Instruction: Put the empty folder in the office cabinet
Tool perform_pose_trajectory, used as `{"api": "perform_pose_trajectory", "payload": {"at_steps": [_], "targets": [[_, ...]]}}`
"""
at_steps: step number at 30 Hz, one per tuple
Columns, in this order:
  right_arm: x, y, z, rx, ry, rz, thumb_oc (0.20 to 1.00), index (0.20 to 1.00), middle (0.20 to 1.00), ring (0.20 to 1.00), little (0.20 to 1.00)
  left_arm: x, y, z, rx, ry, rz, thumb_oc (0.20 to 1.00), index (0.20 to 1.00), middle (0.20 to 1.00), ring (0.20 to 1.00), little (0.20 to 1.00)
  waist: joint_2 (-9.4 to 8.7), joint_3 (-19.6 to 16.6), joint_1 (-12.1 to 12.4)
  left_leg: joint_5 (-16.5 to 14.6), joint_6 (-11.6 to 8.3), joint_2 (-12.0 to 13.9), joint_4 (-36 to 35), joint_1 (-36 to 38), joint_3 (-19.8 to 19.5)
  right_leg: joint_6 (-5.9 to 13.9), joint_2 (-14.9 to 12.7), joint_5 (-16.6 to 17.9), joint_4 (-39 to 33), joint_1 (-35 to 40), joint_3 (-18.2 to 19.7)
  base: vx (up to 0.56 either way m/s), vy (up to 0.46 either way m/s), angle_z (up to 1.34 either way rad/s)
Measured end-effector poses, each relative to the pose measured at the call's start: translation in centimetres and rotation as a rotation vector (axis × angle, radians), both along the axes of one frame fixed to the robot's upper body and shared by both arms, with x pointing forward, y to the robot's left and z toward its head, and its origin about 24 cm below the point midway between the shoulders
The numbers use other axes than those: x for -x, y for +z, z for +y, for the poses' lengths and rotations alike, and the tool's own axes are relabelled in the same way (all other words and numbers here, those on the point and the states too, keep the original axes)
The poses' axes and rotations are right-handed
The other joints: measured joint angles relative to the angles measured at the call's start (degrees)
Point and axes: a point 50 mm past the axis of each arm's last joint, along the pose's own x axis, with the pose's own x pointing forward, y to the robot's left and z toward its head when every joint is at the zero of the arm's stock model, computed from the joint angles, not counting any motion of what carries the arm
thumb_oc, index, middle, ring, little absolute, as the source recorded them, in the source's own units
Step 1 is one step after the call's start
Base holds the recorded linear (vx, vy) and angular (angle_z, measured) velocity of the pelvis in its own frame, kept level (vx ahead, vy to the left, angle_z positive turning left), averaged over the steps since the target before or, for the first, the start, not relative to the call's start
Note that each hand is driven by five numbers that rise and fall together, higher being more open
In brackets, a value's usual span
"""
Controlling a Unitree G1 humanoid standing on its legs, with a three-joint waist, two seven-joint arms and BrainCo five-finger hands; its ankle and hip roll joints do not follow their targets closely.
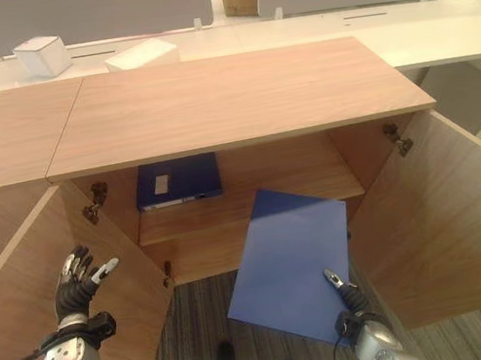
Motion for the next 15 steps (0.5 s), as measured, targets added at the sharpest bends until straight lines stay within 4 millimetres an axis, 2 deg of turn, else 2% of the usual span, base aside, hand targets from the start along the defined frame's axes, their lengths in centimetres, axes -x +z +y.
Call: {"api": "perform_pose_trajectory", "payload": {"at_steps": [8, 9, 11, 12, 13, 14, 15], "targets": [[-1.8, 0.8, 0.4, 0.000, 0.025, -0.056, 0.200, 0.200, 0.200, 0.200, 0.200, 0.0, -1.1, 0.1, -0.067, -0.017, 0.062, 1.000, 1.000, 1.000, 1.000, 1.000, 0.37, 1.0, 0.1, 0.1, -0.07, 0.0, 0.0, -0.5, -0.2, -0.03, 0.1, 0.0, 0.0, -0.3, -0.3, -0.02, -0.004, 0.02], [-2.7, 1.2, 0.4, 0.004, 0.034, -0.080, 0.200, 0.200, 0.200, 0.200, 0.200, -0.1, -3.6, 0.2, -0.088, -0.029, 0.178, 1.000, 1.000, 1.000, 1.000, 1.000, 0.79, 1.8, -0.1, 0.6, -0.12, 0.0, 0.1, -1.7, -0.7, 0.09, 0.1, 0.1, 0.1, -1.2, -0.8, -0.24, -0.030, 0.09], [-3.5, 1.2, 0.5, 0.009, 0.038, -0.086, 0.200, 0.200, 0.200, 0.200, 0.200, 0.0, -5.1, -0.1, -0.100, -0.043, 0.238, 1.000, 1.000, 1.000, 1.000, 1.000, 0.77, 2.9, -0.1, 1.6, 0.51, 0.2, 0.4, -3.8, -0.6, 0.26, 0.3, 0.2, 0.3, -3.2, -1.0, -0.25, -0.024, 0.05], [-4.2, 1.4, 0.6, 0.010, 0.040, -0.098, 0.200, 0.200, 0.200, 0.200, 0.200, 0.2, -5.9, -0.2, -0.111, -0.045, 0.279, 1.000, 1.000, 1.000, 1.000, 1.000, 1.09, 3.1, -0.1, 1.8, 0.42, 0.3, 0.5, -5.2, -0.7, 0.20, 0.4, 0.3, 0.4, -4.6, -1.0, -0.11, -0.007, 0.03], [-5.7, 1.9, 0.6, 0.023, 0.032, -0.127, 0.200, 0.200, 0.200, 0.200, 0.200, -0.5, -7.1, -0.3, -0.142, -0.057, 0.329, 1.000, 1.000, 1.000, 1.000, 1.000, 2.13, 3.2, 0.0, 2.3, -0.11, 0.6, 0.5, -7.8, -1.0, 0.34, 0.7, 1.0, 0.4, -7.5, -1.3, -0.13, -0.005, -0.06], [-8.9, 3.7, 1.0, 0.035, 0.007, -0.204, 0.200, 0.200, 0.200, 0.200, 0.200, -0.9, -8.8, -0.4, -0.171, -0.047, 0.434, 1.000, 1.000, 1.000, 1.000, 1.000, 2.16, 6.8, -0.2, 4.5, 0.26, 1.1, 0.6, -11.4, -0.8, -0.04, 1.1, 3.5, 0.3, -10.8, -1.2, -0.08, 0.000, -0.04], [-10.0, 4.5, 1.3, 0.040, -0.002, -0.240, 0.200, 0.200, 0.200, 0.200, 0.200, -0.8, -9.2, -0.5, -0.167, -0.038, 0.454, 1.000, 1.000, 1.000, 1.000, 1.000, 2.48, 8.5, -0.3, 5.0, 0.42, 1.1, 0.6, -12.1, -0.7, 0.09, 1.2, 3.9, 0.3, -11.4, -1.3, -0.12, 0.002, -0.06]]}}
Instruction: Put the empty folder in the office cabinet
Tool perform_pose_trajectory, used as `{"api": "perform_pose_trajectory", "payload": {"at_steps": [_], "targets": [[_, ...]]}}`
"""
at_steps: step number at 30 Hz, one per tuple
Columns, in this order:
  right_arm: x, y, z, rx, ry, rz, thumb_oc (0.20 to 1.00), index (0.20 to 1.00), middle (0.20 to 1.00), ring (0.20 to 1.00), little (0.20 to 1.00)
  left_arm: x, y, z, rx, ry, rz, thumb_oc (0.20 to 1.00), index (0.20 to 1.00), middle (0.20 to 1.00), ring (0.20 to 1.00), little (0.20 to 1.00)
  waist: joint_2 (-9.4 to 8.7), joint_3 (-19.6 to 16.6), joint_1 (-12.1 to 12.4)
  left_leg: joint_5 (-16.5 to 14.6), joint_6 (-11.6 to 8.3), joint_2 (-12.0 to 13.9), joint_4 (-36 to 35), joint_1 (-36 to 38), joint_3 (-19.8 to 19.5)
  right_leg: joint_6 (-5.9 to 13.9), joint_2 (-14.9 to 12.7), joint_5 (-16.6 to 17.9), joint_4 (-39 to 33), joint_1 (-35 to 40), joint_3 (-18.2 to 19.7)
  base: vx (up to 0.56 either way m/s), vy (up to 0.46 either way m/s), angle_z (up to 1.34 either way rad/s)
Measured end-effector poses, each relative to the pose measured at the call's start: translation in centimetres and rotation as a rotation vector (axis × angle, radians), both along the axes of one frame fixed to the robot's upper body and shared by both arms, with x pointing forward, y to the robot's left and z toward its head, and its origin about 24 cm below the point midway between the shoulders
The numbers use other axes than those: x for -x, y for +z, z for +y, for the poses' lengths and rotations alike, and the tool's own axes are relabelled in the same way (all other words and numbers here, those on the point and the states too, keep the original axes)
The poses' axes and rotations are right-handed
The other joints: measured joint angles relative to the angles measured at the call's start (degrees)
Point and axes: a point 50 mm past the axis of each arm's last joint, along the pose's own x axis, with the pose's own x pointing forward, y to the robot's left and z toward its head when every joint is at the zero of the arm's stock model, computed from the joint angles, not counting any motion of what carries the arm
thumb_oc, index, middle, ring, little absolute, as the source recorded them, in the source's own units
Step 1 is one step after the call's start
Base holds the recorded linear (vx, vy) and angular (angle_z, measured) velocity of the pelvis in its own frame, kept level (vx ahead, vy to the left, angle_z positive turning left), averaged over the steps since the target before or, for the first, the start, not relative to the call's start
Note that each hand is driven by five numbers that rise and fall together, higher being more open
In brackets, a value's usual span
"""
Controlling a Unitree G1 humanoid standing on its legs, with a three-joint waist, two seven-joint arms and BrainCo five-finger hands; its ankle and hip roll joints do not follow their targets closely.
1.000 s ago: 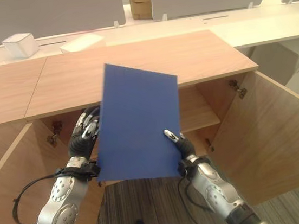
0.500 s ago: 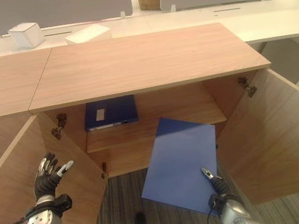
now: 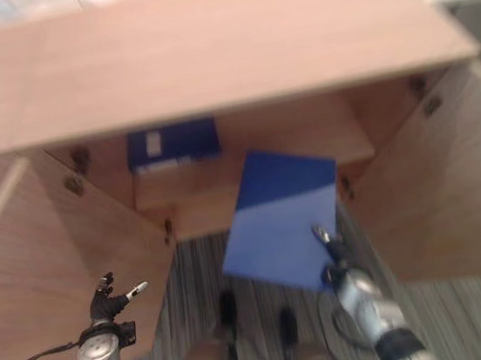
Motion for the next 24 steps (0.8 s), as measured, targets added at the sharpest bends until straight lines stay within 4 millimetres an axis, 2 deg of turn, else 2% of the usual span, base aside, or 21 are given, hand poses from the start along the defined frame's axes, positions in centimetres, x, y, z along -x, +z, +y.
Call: {"api": "perform_pose_trajectory", "payload": {"at_steps": [2, 3, 4, 5, 7, 8, 12, 14, 15, 16, 18, 19, 20, 23, 24], "targets": [[-0.5, 0.4, 0.1, 0.003, -0.008, -0.017, 0.200, 0.200, 0.200, 0.200, 0.200, 0.1, -0.3, -0.1, 0.001, 0.011, 0.014, 1.000, 1.000, 1.000, 1.000, 1.000, 0.11, 1.1, 0.2, 0.0, 0.00, 0.0, 0.0, 0.0, 0.0, -0.01, 0.0, 0.0, 0.0, 0.0, 0.0, -0.08, 0.004, -0.01], [-2.2, 1.9, 0.7, 0.001, -0.023, -0.076, 0.200, 0.200, 0.200, 0.200, 0.200, 1.9, -1.9, 0.2, -0.052, 0.046, 0.096, 1.000, 1.000, 1.000, 1.000, 1.000, 0.84, 2.5, 0.8, -0.4, -0.50, -0.1, 0.0, -2.0, 0.2, 0.22, -0.2, -0.2, -0.3, -2.5, 0.1, -0.06, 0.006, -0.04], [-2.2, 1.9, 0.7, 0.001, -0.023, -0.076, 0.200, 0.200, 0.200, 0.200, 0.200, 1.9, -1.9, 0.2, -0.052, 0.046, 0.096, 1.000, 1.000, 1.000, 1.000, 1.000, 0.84, 2.5, 0.8, -0.4, -0.50, -0.1, 0.0, -2.0, 0.2, 0.22, -0.2, -0.2, -0.3, -2.5, 0.1, -0.11, 0.025, -0.14], [-4.7, 4.6, 0.9, -0.025, -0.064, -0.182, 0.200, 0.200, 0.200, 0.200, 0.200, 2.8, -2.9, 0.3, -0.072, 0.064, 0.169, 1.000, 1.000, 1.000, 1.000, 1.000, 2.01, 4.8, 0.8, 0.0, -0.79, 0.0, 0.0, -4.7, 0.5, 0.51, -0.2, 0.8, 0.0, -5.1, 0.2, -0.05, 0.020, -0.11], [-6.5, 6.4, 0.6, -0.041, -0.118, -0.234, 0.200, 0.200, 0.200, 0.200, 0.200, 3.4, -3.5, 0.2, -0.107, 0.053, 0.209, 1.000, 1.000, 1.000, 1.000, 1.000, 2.86, 5.8, 1.2, 0.3, -1.19, 0.1, 0.0, -6.8, 0.9, 0.57, -0.2, 1.5, 0.0, -7.4, 0.7, -0.04, 0.024, -0.18], [-7.9, 8.1, 0.0, -0.051, -0.183, -0.285, 0.200, 0.200, 0.200, 0.200, 0.200, 3.5, -3.7, 0.2, -0.118, 0.063, 0.221, 1.000, 1.000, 1.000, 1.000, 1.000, 3.34, 7.7, 2.0, 0.7, -1.11, 0.1, 0.0, -7.6, 1.6, 0.56, -0.3, 2.1, 0.0, -8.5, 1.2, -0.04, 0.029, -0.18], [-8.9, 9.7, -0.4, -0.071, -0.256, -0.332, 0.200, 0.200, 0.200, 0.200, 0.200, 4.2, -4.1, 0.5, -0.166, 0.078, 0.249, 1.000, 1.000, 1.000, 1.000, 1.000, 3.08, 9.5, 2.3, 1.0, -0.46, 0.0, 0.0, -7.9, 2.2, 0.52, -0.5, 2.0, 0.0, -9.3, 1.6, -0.01, 0.015, -0.06], [-8.9, 9.7, -0.4, -0.071, -0.256, -0.332, 0.200, 0.200, 0.200, 0.200, 0.200, 4.2, -4.1, 0.5, -0.166, 0.078, 0.249, 1.000, 1.000, 1.000, 1.000, 1.000, 3.08, 9.5, 2.3, 1.0, -0.46, 0.0, 0.0, -7.9, 2.2, 0.52, -0.5, 2.0, 0.0, -9.3, 1.6, 0.00, 0.000, -0.03], [-9.3, 10.6, -0.8, -0.077, -0.293, -0.365, 0.200, 0.200, 0.200, 0.200, 0.200, 3.5, -4.0, 0.2, -0.183, 0.047, 0.244, 1.000, 1.000, 1.000, 1.000, 1.000, 3.11, 10.1, 2.0, 1.4, -0.08, 0.0, 0.0, -9.4, 2.2, 0.30, -0.4, 2.5, 0.0, -10.4, 1.7, -0.04, 0.051, -0.01], [-9.2, 10.5, -0.7, -0.074, -0.296, -0.358, 0.200, 0.200, 0.200, 0.200, 0.200, 3.3, -4.0, 0.2, -0.186, 0.051, 0.243, 1.000, 1.000, 1.000, 1.000, 1.000, 3.05, 10.2, 2.1, 1.4, -0.07, 0.0, 0.0, -9.4, 2.2, 0.31, -0.4, 2.5, 0.0, -10.5, 1.6, -0.06, 0.066, -0.05], [-10.2, 11.6, -0.3, -0.073, -0.301, -0.383, 0.200, 0.200, 0.200, 0.200, 0.200, 3.0, -3.8, -0.1, -0.199, 0.032, 0.217, 1.000, 1.000, 1.000, 1.000, 1.000, 2.88, 10.7, 2.0, 1.2, -0.20, 0.2, 0.0, -10.9, 2.8, 0.55, -0.4, 2.3, -0.1, -12.7, 2.5, -0.05, 0.032, -0.25], [-11.6, 13.7, -0.2, -0.086, -0.321, -0.430, 0.200, 0.200, 0.200, 0.200, 0.200, 2.6, -3.8, -0.6, -0.197, 0.007, 0.209, 1.000, 1.000, 1.000, 1.000, 1.000, 3.04, 10.8, 2.1, 1.0, -0.41, 0.3, 0.0, -13.4, 3.9, 0.77, -0.3, 3.1, 0.0, -15.4, 3.6, -0.04, 0.013, -0.40], [-12.5, 15.3, -0.9, -0.090, -0.356, -0.458, 0.200, 0.200, 0.200, 0.200, 0.200, 1.9, -3.7, -1.1, -0.187, 0.004, 0.193, 1.000, 1.000, 1.000, 1.000, 1.000, 3.63, 11.4, 2.3, 2.1, 0.46, 0.3, 0.0, -14.9, 4.4, 0.75, -0.3, 4.0, 0.0, -17.0, 3.9, -0.05, 0.018, -0.31], [-13.7, 17.4, -2.3, -0.056, -0.422, -0.479, 0.200, 0.200, 0.200, 0.200, 0.200, 0.9, -3.3, -1.4, -0.186, 0.004, 0.156, 1.000, 1.000, 1.000, 1.000, 1.000, 3.87, 13.0, 2.8, 2.4, 0.77, 0.3, 0.0, -15.3, 4.5, 0.62, -0.4, 4.4, 0.0, -17.5, 3.9, -0.03, 0.011, -0.04], [-14.6, 18.9, -3.9, -0.034, -0.486, -0.480, 0.200, 0.200, 0.200, 0.200, 0.200, 0.5, -3.0, -1.8, -0.191, -0.021, 0.130, 1.000, 1.000, 1.000, 1.000, 1.000, 3.88, 13.0, 3.8, 2.4, 0.76, 0.3, 0.0, -16.0, 4.5, 0.62, -0.4, 4.4, 0.0, -18.2, 4.0, 0.00, 0.000, 0.00]]}}
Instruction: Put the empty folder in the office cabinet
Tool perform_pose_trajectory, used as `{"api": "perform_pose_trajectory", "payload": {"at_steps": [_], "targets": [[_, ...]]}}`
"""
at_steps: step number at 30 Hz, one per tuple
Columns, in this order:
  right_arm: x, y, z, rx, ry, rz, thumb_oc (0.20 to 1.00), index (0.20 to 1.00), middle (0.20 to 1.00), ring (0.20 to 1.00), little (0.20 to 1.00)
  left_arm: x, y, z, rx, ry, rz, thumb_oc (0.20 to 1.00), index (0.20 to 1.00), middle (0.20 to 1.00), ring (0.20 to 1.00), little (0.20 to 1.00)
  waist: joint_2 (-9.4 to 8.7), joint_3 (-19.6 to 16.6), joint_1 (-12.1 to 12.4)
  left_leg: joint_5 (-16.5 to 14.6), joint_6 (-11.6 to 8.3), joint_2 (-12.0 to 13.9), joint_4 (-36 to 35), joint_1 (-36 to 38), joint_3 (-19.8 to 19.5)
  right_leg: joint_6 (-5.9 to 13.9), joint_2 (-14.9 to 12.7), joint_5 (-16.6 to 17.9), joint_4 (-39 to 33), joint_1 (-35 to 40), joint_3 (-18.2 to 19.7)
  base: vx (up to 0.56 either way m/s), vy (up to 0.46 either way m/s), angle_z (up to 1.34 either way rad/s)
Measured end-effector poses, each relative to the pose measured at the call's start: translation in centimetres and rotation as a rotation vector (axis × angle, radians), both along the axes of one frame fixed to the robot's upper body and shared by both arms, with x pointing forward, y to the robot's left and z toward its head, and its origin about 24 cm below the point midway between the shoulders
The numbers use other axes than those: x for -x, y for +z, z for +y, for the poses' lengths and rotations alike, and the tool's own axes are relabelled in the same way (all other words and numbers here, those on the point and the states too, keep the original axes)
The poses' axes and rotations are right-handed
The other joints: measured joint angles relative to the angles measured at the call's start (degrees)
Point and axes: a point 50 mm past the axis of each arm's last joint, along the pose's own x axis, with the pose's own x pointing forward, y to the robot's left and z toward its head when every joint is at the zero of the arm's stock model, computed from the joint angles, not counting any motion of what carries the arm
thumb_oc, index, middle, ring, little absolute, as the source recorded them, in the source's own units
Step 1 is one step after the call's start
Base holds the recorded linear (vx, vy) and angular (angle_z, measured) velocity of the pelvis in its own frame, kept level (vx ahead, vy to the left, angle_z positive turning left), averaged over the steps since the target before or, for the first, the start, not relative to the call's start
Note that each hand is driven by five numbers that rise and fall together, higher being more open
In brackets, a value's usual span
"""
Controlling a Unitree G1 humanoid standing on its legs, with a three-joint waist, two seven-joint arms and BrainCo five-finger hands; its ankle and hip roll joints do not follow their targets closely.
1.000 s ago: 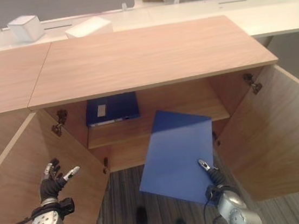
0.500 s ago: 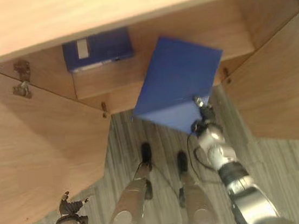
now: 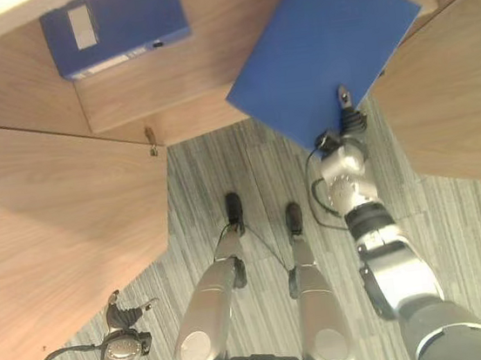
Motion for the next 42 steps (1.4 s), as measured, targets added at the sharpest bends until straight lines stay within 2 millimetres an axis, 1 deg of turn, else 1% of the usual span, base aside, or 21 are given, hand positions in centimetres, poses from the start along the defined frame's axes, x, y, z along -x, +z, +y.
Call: {"api": "perform_pose_trajectory", "payload": {"at_steps": [2, 3, 4, 6, 7, 9, 10, 13, 17, 18, 21, 22, 23, 25, 26, 29, 32, 36, 40, 41, 42], "targets": [[-0.6, 2.0, -1.8, -0.014, -0.063, -0.019, 0.200, 0.200, 0.200, 0.200, 0.200, -0.3, 0.2, -0.3, 0.002, -0.019, -0.019, 1.000, 1.000, 1.000, 1.000, 1.000, 0.00, 0.0, 1.0, 0.1, -0.06, 0.0, 0.0, -0.9, 0.0, 0.06, 0.0, 0.0, 0.0, -1.0, 0.1, -0.01, 0.010, -0.02], [-1.0, 3.8, -3.1, 0.001, -0.110, -0.030, 0.200, 0.200, 0.200, 0.200, 0.200, -0.6, 0.5, -0.4, 0.002, -0.039, -0.038, 1.000, 1.000, 1.000, 1.000, 1.000, 0.00, 0.0, 1.4, 0.2, -0.22, 0.0, 0.0, -2.0, -0.1, 0.14, 0.1, 0.1, 0.0, -2.0, 0.2, 0.00, 0.000, 0.00], [-1.1, 7.0, -5.1, 0.003, -0.184, -0.085, 0.200, 0.200, 0.200, 0.200, 0.200, -1.1, 0.8, -0.7, 0.000, -0.068, -0.059, 1.000, 1.000, 1.000, 1.000, 1.000, 0.00, 0.0, 2.1, 0.5, -0.17, 0.0, 0.0, -3.9, -0.2, 0.34, 0.1, 0.3, 0.0, -3.8, 0.0, 0.00, 0.000, 0.00], [-0.8, 10.3, -7.3, 0.002, -0.236, -0.134, 0.200, 0.200, 0.200, 0.200, 0.200, -1.9, 1.3, -0.8, 0.000, -0.085, -0.091, 1.000, 1.000, 1.000, 1.000, 1.000, 0.00, 0.0, 3.3, 0.8, 0.09, 0.0, 0.0, -5.6, -0.2, 0.22, 0.0, 0.8, 0.0, -5.5, 0.0, 0.00, 0.000, 0.00], [-0.7, 11.4, -7.6, 0.015, -0.239, -0.153, 0.200, 0.200, 0.200, 0.200, 0.200, -2.3, 1.6, -0.8, -0.001, -0.091, -0.108, 1.000, 1.000, 1.000, 1.000, 1.000, 0.00, 0.0, 3.7, 0.9, 0.14, 0.0, 0.0, -6.0, -0.4, 0.23, 0.0, 0.8, 0.0, -5.8, -0.2, 0.02, 0.008, 0.05], [-0.4, 12.7, -8.3, -0.046, -0.253, -0.198, 0.200, 0.200, 0.200, 0.200, 0.200, -3.0, 2.0, -1.1, -0.007, -0.122, -0.134, 1.000, 1.000, 1.000, 1.000, 1.000, -0.02, 0.0, 4.6, 0.9, 0.21, -0.2, 0.0, -6.4, -1.2, 0.24, -0.1, 0.8, 0.0, -6.0, -0.9, 0.03, -0.001, 0.15], [-0.4, 13.3, -8.2, -0.056, -0.252, -0.214, 0.200, 0.200, 0.200, 0.200, 0.200, -3.2, 2.2, -1.1, -0.010, -0.131, -0.143, 1.000, 1.000, 1.000, 1.000, 1.000, -0.06, 0.0, 4.6, 0.9, 0.21, -0.2, 0.0, -6.8, -1.4, 0.25, -0.1, 0.7, 0.0, -6.3, -1.0, 0.02, -0.005, 0.14], [-0.2, 14.6, -8.6, -0.092, -0.254, -0.250, 0.200, 0.200, 0.200, 0.200, 0.200, -3.4, 2.4, -1.0, -0.016, -0.141, -0.155, 1.000, 1.000, 1.000, 1.000, 1.000, -0.09, -0.1, 4.9, 1.0, 0.23, -0.3, 0.0, -7.9, -1.8, 0.28, -0.1, 0.7, 0.0, -7.3, -1.4, 0.01, -0.002, 0.04], [-0.1, 14.4, -9.0, -0.103, -0.271, -0.242, 0.200, 0.200, 0.200, 0.200, 0.200, -3.3, 2.4, -0.4, -0.037, -0.147, -0.148, 1.000, 1.000, 1.000, 1.000, 1.000, -0.13, -0.1, 5.0, 1.0, 0.17, -0.5, 0.0, -8.4, -2.5, 0.42, -0.2, 0.6, 0.0, -7.5, -2.0, 0.02, 0.002, 0.06], [-0.1, 14.8, -9.1, -0.122, -0.282, -0.248, 0.200, 0.200, 0.200, 0.200, 0.200, -3.3, 2.4, -0.4, -0.040, -0.149, -0.147, 1.000, 1.000, 1.000, 1.000, 1.000, -0.11, -0.6, 4.9, 1.2, -0.03, -0.5, 0.0, -9.5, -2.9, 0.53, -0.2, 0.5, 0.1, -8.6, -2.4, 0.02, 0.016, 0.08], [0.1, 17.5, -8.7, -0.200, -0.292, -0.292, 0.200, 0.200, 0.200, 0.200, 0.200, -3.6, 2.5, -0.9, -0.040, -0.173, -0.151, 1.000, 1.000, 1.000, 1.000, 1.000, -0.17, -0.8, 5.4, 1.9, 0.14, -0.6, 0.0, -12.2, -3.0, 0.52, -0.2, 0.6, 1.3, -11.7, -2.5, 0.01, 0.007, 0.02], [0.1, 18.0, -8.7, -0.230, -0.291, -0.303, 0.200, 0.200, 0.200, 0.200, 0.200, -3.6, 2.5, -1.0, -0.038, -0.176, -0.153, 1.000, 1.000, 1.000, 1.000, 1.000, -0.17, -0.8, 5.6, 2.1, 0.24, -0.6, 0.1, -12.7, -3.0, 0.61, -0.3, 0.5, 1.8, -12.5, -2.5, 0.00, 0.000, 0.00], [0.4, 18.8, -8.7, -0.300, -0.299, -0.322, 0.200, 0.200, 0.200, 0.200, 0.200, -3.9, 2.6, -1.1, -0.036, -0.178, -0.161, 1.000, 1.000, 1.000, 1.000, 1.000, -0.17, -0.8, 6.0, 2.2, 0.16, -0.7, 0.1, -13.3, -3.1, 0.91, -0.4, 0.2, 2.5, -13.3, -2.6, 0.00, 0.000, 0.00], [0.4, 18.8, -8.7, -0.300, -0.299, -0.322, 0.200, 0.200, 0.200, 0.200, 0.200, -3.9, 2.6, -1.1, -0.036, -0.178, -0.161, 1.000, 1.000, 1.000, 1.000, 1.000, -0.17, -0.8, 6.0, 2.2, 0.16, -0.7, 0.1, -13.3, -3.1, 0.91, -0.4, 0.2, 2.5, -13.3, -2.6, 0.00, 0.002, 0.03], [0.6, 18.8, -9.0, -0.390, -0.327, -0.326, 0.200, 0.200, 0.200, 0.200, 0.200, -4.2, 2.8, -1.1, -0.044, -0.172, -0.173, 1.000, 1.000, 1.000, 1.000, 1.000, -0.17, -0.8, 6.4, 2.2, 0.13, -1.2, 0.1, -13.4, -3.2, 1.20, -0.9, -0.1, 3.0, -13.6, -2.7, 0.01, 0.024, 0.08], [0.7, 19.0, -9.0, -0.451, -0.350, -0.346, 0.200, 0.200, 0.200, 0.200, 0.200, -4.5, 3.1, -1.1, -0.047, -0.170, -0.190, 1.000, 1.000, 1.000, 1.000, 1.000, -0.06, -0.9, 6.7, 2.2, 0.13, -2.1, 0.1, -13.5, -3.2, 2.17, -1.9, -1.1, 4.5, -14.4, -2.5, 0.01, 0.018, 0.02], [0.9, 19.2, -9.1, -0.460, -0.364, -0.362, 0.200, 0.200, 0.200, 0.200, 0.200, -5.0, 3.6, -1.0, -0.050, -0.170, -0.213, 1.000, 1.000, 1.000, 1.000, 1.000, 0.08, -0.9, 7.1, 2.3, 0.11, -2.6, 0.1, -13.5, -3.4, 2.37, -2.4, -1.2, 4.6, -14.5, -2.6, -0.01, 0.035, 0.03], [1.5, 21.1, -8.8, -0.457, -0.356, -0.461, 0.200, 0.200, 0.200, 0.200, 0.200, -5.1, 3.7, -0.9, -0.056, -0.167, -0.220, 1.000, 1.000, 1.000, 1.000, 1.000, 1.17, -2.6, 8.3, 2.5, -0.36, -3.3, 0.1, -16.3, -3.9, 3.22, -3.2, -2.5, 7.3, -18.4, -2.7, -0.01, 0.024, 0.05], [2.2, 21.7, -9.8, -0.423, -0.382, -0.484, 0.200, 0.200, 0.200, 0.200, 0.200, -5.5, 4.2, -1.3, -0.050, -0.175, -0.264, 1.000, 1.000, 1.000, 1.000, 1.000, 2.65, -4.3, 9.9, 2.8, -0.08, -4.4, 0.1, -19.7, -4.0, 4.25, -4.6, -4.9, 12.7, -24.2, -2.6, 0.00, 0.021, 0.06], [2.3, 21.8, -10.0, -0.418, -0.387, -0.492, 0.200, 0.200, 0.200, 0.200, 0.200, -5.6, 4.4, -1.4, -0.047, -0.179, -0.273, 1.000, 1.000, 1.000, 1.000, 1.000, 2.74, -4.4, 10.0, 2.8, -0.07, -4.6, 0.1, -20.0, -4.0, 4.48, -4.7, -5.2, 13.2, -24.9, -2.6, 0.00, 0.002, 0.08], [2.6, 22.4, -10.2, -0.406, -0.395, -0.515, 0.200, 0.200, 0.200, 0.200, 0.200, -5.7, 4.5, -1.5, -0.045, -0.181, -0.282, 1.000, 1.000, 1.000, 1.000, 1.000, 2.74, -4.4, 10.2, 2.9, 0.03, -4.8, 0.1, -20.4, -4.0, 4.92, -5.0, -5.7, 14.2, -25.8, -2.6, 0.01, 0.001, 0.06]]}}
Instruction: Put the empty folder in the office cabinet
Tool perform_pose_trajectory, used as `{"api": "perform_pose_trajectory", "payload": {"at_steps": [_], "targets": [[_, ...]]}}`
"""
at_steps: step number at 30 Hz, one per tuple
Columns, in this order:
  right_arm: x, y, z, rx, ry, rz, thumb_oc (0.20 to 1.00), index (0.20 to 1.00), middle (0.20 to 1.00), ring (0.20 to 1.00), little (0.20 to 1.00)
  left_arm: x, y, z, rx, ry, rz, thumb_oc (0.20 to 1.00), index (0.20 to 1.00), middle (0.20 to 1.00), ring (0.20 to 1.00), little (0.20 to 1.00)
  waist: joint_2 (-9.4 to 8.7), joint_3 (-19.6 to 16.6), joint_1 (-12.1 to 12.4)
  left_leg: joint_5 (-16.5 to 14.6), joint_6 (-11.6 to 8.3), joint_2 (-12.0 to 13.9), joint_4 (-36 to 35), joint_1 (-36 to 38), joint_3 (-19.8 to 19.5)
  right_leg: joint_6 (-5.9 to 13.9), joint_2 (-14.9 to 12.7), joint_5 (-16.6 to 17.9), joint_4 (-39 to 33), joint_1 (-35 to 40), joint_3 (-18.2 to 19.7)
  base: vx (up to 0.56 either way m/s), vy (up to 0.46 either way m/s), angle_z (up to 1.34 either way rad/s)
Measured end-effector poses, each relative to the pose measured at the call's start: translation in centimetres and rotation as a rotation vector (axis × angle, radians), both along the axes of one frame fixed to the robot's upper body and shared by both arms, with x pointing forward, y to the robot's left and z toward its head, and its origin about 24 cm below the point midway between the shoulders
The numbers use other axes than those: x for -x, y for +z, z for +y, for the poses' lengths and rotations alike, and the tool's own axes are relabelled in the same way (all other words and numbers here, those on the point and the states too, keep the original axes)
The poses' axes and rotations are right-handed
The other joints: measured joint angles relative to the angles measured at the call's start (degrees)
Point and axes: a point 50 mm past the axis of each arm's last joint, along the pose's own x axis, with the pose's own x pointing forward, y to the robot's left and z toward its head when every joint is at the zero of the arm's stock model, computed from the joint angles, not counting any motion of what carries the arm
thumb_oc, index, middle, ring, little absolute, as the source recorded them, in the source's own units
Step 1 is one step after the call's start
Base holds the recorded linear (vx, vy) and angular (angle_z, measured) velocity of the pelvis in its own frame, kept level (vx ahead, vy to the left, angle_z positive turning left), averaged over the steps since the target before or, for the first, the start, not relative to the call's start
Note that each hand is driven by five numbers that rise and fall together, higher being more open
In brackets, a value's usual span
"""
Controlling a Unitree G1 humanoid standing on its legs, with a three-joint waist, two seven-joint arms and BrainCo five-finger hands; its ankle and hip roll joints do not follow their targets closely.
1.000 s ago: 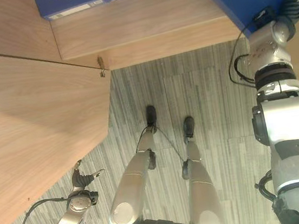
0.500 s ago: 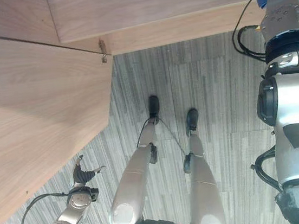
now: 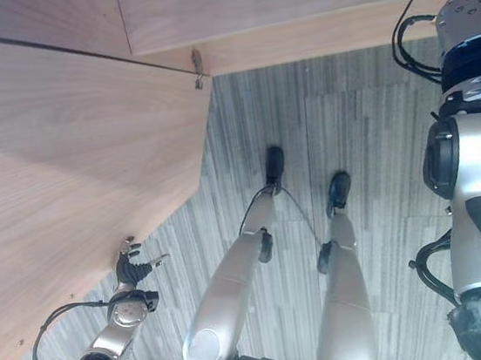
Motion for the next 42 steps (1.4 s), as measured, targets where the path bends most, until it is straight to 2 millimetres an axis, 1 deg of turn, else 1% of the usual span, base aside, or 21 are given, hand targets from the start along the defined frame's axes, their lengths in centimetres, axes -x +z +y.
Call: {"api": "perform_pose_trajectory", "payload": {"at_steps": [3, 7, 15, 18, 22, 25, 30, 31, 36, 39, 40, 42], "targets": [[0.7, 0.8, -0.9, -0.002, -0.012, -0.023, 0.200, 0.200, 0.200, 0.200, 0.200, -0.2, 0.2, -0.2, 0.006, -0.006, -0.014, 1.000, 1.000, 1.000, 1.000, 1.000, -0.02, 0.0, 0.1, 0.1, 0.12, -0.5, 0.0, -0.5, 0.0, 0.12, -0.6, -1.2, 2.1, -1.5, 0.0, 0.01, -0.010, 0.06], [0.6, 0.5, -1.1, -0.008, -0.017, -0.005, 0.200, 0.200, 0.200, 0.200, 0.200, -0.2, 0.3, -0.2, 0.008, -0.009, -0.020, 1.000, 1.000, 1.000, 1.000, 1.000, -0.19, -0.1, -0.3, 0.1, 0.12, -0.5, 0.0, -0.5, -0.3, 0.47, -0.7, -1.8, 3.0, -1.5, -0.3, 0.01, -0.013, 0.02], [0.5, 0.3, -1.2, -0.017, -0.017, 0.000, 0.200, 0.200, 0.200, 0.200, 0.200, -0.4, 0.6, -0.4, 0.012, -0.013, -0.030, 1.000, 1.000, 1.000, 1.000, 1.000, -0.38, -0.2, -0.5, 0.4, 0.46, -0.5, 0.0, -0.6, -0.5, 0.31, -0.7, -2.5, 4.9, -2.4, -0.4, 0.00, -0.003, 0.00], [0.5, 0.3, -1.2, -0.017, -0.015, 0.004, 0.200, 0.200, 0.200, 0.200, 0.200, -0.5, 0.8, -0.2, 0.007, -0.017, -0.040, 1.000, 1.000, 1.000, 1.000, 1.000, -0.77, -0.4, -0.6, 0.5, 0.65, -0.5, 0.0, -0.7, -0.6, -0.09, -0.7, -2.9, 6.2, -3.1, -0.4, 0.00, 0.000, 0.00], [0.4, 0.3, -1.1, -0.003, -0.003, 0.004, 0.200, 0.200, 0.200, 0.200, 0.200, -0.8, 1.4, 0.0, 0.002, -0.026, -0.065, 1.000, 1.000, 1.000, 1.000, 1.000, -1.01, -0.5, -0.7, 0.6, 0.74, -0.5, 0.0, -0.7, -0.8, 0.10, -0.7, -3.5, 7.1, -3.6, -0.4, 0.00, 0.000, 0.00], [0.3, 0.5, -0.9, 0.004, 0.017, -0.020, 0.200, 0.200, 0.200, 0.200, 0.200, -0.8, 1.4, 0.0, 0.002, -0.026, -0.067, 1.000, 1.000, 1.000, 1.000, 1.000, -1.03, -0.5, -0.9, 0.6, 0.82, -0.5, 0.0, -0.7, -0.9, -0.47, -0.7, -3.9, 7.8, -3.8, -0.5, 0.00, 0.000, 0.01], [0.4, 0.6, -0.9, 0.012, 0.024, -0.039, 0.200, 0.200, 0.200, 0.200, 0.200, -0.8, 1.3, 0.1, -0.001, -0.024, -0.062, 1.000, 1.000, 1.000, 1.000, 1.000, -1.03, -0.5, -0.9, 0.8, 1.00, -0.4, 0.0, -0.6, -1.1, -0.85, -0.7, -4.4, 9.0, -4.1, -0.6, -0.01, -0.002, 0.01], [0.4, 0.6, -0.9, 0.011, 0.024, -0.039, 1.000, 1.000, 1.000, 1.000, 1.000, -0.8, 1.3, 0.1, -0.002, -0.024, -0.062, 1.000, 1.000, 1.000, 1.000, 1.000, -1.03, -0.5, -0.8, 0.8, 1.04, -0.4, 0.0, -0.4, -1.2, -0.83, -0.7, -4.6, 9.4, -4.1, -0.7, -0.02, -0.023, 0.05], [0.4, 0.7, -1.0, 0.028, 0.021, -0.041, 1.000, 1.000, 1.000, 1.000, 1.000, -0.8, 1.4, 0.4, -0.011, -0.025, -0.059, 1.000, 1.000, 1.000, 1.000, 1.000, -1.07, -0.6, -0.2, 0.8, 1.05, -0.4, 1.6, -0.3, -3.2, -1.64, -0.8, -5.4, 10.7, -3.9, -1.3, -0.01, -0.025, 0.07], [0.6, 1.0, -1.1, 0.048, 0.016, -0.046, 1.000, 1.000, 1.000, 1.000, 1.000, -0.7, 1.3, 0.4, -0.009, -0.031, -0.051, 1.000, 1.000, 1.000, 1.000, 1.000, -1.23, -0.7, -0.1, 0.7, 0.95, -0.3, 1.6, -0.5, -3.2, -1.94, -0.7, -5.6, 12.0, -4.7, -1.3, 0.00, 0.000, 0.00], [0.6, 0.9, -1.1, 0.048, 0.017, -0.042, 1.000, 1.000, 1.000, 1.000, 1.000, -0.7, 1.3, 0.4, -0.008, -0.034, -0.049, 1.000, 1.000, 1.000, 1.000, 1.000, -1.26, -0.7, -0.1, 0.5, 0.63, -0.3, 1.6, -0.6, -3.3, -1.95, -0.7, -5.6, 12.2, -4.9, -1.3, 0.00, 0.000, 0.00], [0.6, 0.8, -1.5, 0.049, 0.009, -0.027, 1.000, 1.000, 1.000, 1.000, 1.000, -0.7, 1.3, 0.4, -0.006, -0.037, -0.048, 1.000, 1.000, 1.000, 1.000, 1.000, -1.61, -1.3, -0.3, 0.4, 0.63, -0.3, 1.6, -1.3, -3.3, -1.95, -0.7, -5.6, 12.6, -5.8, -1.2, 0.00, 0.000, 0.00]]}}
